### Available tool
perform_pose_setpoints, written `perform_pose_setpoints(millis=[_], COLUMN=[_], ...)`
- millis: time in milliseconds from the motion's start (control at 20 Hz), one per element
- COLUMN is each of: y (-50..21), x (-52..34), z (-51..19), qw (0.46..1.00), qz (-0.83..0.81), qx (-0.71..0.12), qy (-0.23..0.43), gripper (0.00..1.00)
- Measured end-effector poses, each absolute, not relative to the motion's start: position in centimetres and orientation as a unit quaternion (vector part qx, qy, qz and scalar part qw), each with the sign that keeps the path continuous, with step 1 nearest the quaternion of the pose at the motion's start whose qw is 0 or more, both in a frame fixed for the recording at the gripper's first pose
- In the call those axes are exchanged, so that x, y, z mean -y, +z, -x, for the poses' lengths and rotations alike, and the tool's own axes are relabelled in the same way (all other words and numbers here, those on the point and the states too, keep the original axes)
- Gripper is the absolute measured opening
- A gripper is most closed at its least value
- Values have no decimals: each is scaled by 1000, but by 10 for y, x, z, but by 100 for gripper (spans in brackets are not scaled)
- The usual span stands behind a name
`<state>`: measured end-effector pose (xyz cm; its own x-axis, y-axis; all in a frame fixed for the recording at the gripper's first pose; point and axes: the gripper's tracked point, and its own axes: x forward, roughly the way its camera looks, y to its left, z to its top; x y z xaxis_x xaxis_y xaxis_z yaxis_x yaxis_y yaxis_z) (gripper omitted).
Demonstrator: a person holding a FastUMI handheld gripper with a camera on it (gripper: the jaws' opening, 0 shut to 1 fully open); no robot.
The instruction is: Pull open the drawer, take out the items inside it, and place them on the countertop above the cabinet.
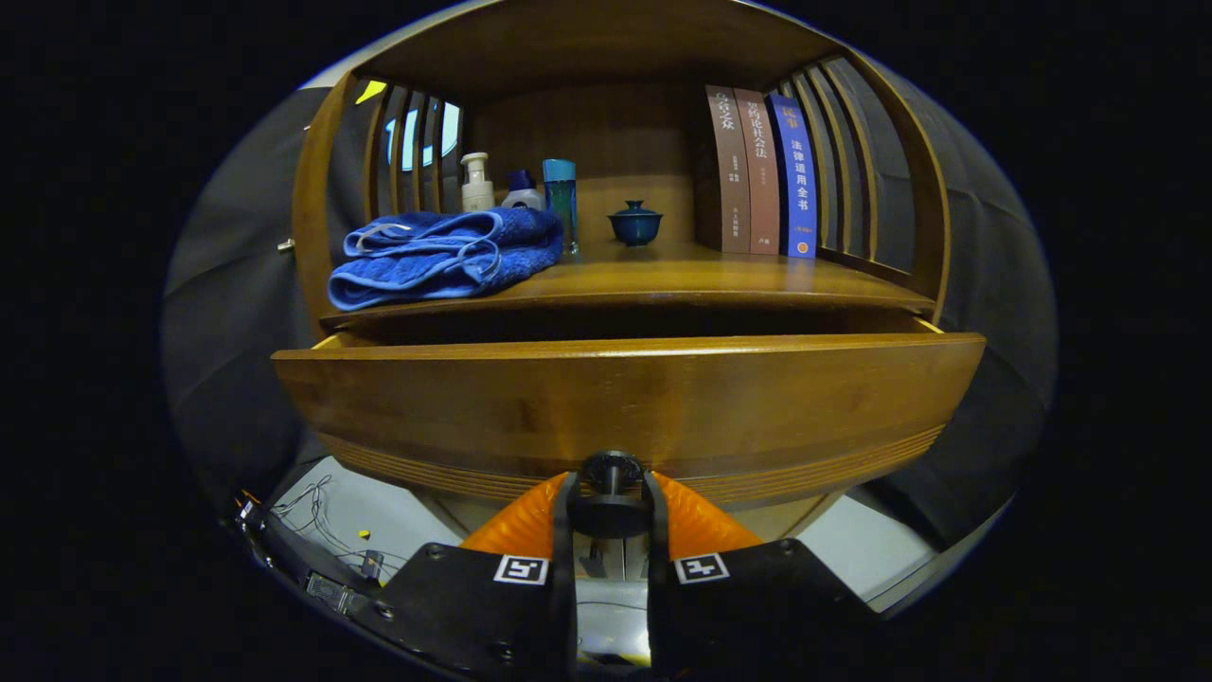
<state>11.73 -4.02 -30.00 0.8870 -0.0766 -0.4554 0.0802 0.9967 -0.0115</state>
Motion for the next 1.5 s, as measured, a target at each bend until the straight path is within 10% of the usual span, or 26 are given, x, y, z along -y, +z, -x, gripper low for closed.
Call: perform_pose_setpoints(millis=[850,950,1100,1500], y=[-306,-294,-249,-184], x=[27,26,22,14], z=[3,12,13,-98], qw=[948,947,954,955], qz=[-24,-14,-17,-15], qx=[-316,-318,-296,-294], qy=[-44,-45,-46,-18], gripper=[34,48,99,99])
